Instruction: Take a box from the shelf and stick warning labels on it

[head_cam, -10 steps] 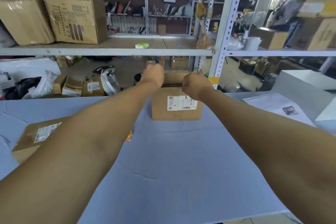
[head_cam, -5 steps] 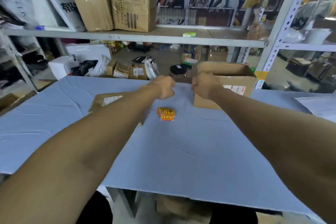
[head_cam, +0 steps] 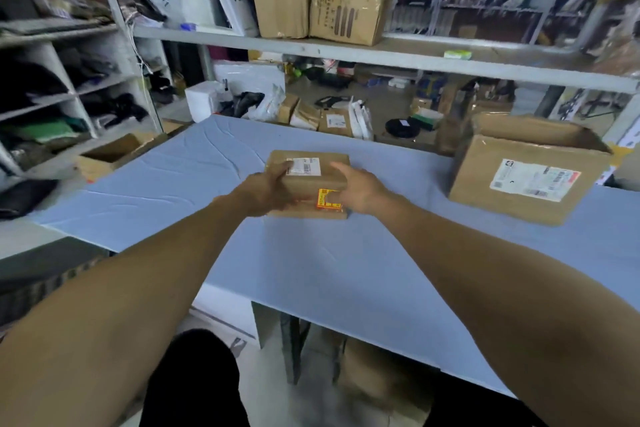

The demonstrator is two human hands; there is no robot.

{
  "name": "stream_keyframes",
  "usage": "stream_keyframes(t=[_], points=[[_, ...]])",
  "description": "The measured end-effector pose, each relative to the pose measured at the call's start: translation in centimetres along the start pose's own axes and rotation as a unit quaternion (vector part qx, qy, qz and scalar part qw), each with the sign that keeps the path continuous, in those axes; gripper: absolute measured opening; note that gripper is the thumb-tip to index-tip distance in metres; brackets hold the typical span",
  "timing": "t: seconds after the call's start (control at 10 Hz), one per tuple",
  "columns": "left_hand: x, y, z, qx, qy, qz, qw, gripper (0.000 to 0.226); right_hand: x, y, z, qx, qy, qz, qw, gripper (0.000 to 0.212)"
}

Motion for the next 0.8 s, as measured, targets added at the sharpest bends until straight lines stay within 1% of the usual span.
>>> stream_keyframes(t=[0.1, 0.2, 0.3, 0.4, 0.5, 0.6, 0.7, 0.8], points=[[-0.3, 0.7, -0.8, -0.023, 0.051, -0.03, 0.998, 0.075, -0.3, 1.0, -1.1, -0.017, 0.006, 0.091, 0.996, 0.085], [-0.5, 2.8, -2.4, -0.064, 0.078, -0.032, 0.994, 0.074, 2.1, 2.0, -3.8, 0.005, 0.102, 0.057, 0.993, 0.077], [-1.5, 6.4, -4.5, -0.12, 0.084, -0.037, 0.988, 0.071, 4.4, 4.9, -8.1, 0.006, 0.159, 0.029, 0.987, 0.069], [-4.1, 9.9, -5.5, -0.164, 0.052, -0.039, 0.984, 0.069, 5.8, 8.5, -12.3, -0.025, 0.17, 0.001, 0.985, 0.069], [-7.3, 12.7, -6.7, -0.187, 0.017, -0.029, 0.982, 0.069, 6.0, 11.9, -15.7, -0.075, 0.175, -0.011, 0.982, 0.07], [-8.6, 14.2, -7.7, -0.217, 0.05, -0.015, 0.975, 0.068, 5.1, 14.0, -17.5, -0.09, 0.137, -0.014, 0.986, 0.078], [-8.8, 13.9, -8.2, -0.198, 0.024, -0.04, 0.979, 0.071, 4.4, 13.2, -18.5, -0.091, 0.105, -0.021, 0.99, 0.086], [-8.6, 14.1, -8.4, -0.177, -0.003, -0.003, 0.984, 0.08, 4.4, 12.8, -18.5, -0.12, 0.063, -0.021, 0.991, 0.096]])
Point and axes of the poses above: each hand's wrist, its own z-axis towards the middle knuckle, its own x-axis out of the back of the hand, y = z × x, the point moved 8 cm from there along z, towards the middle knuckle
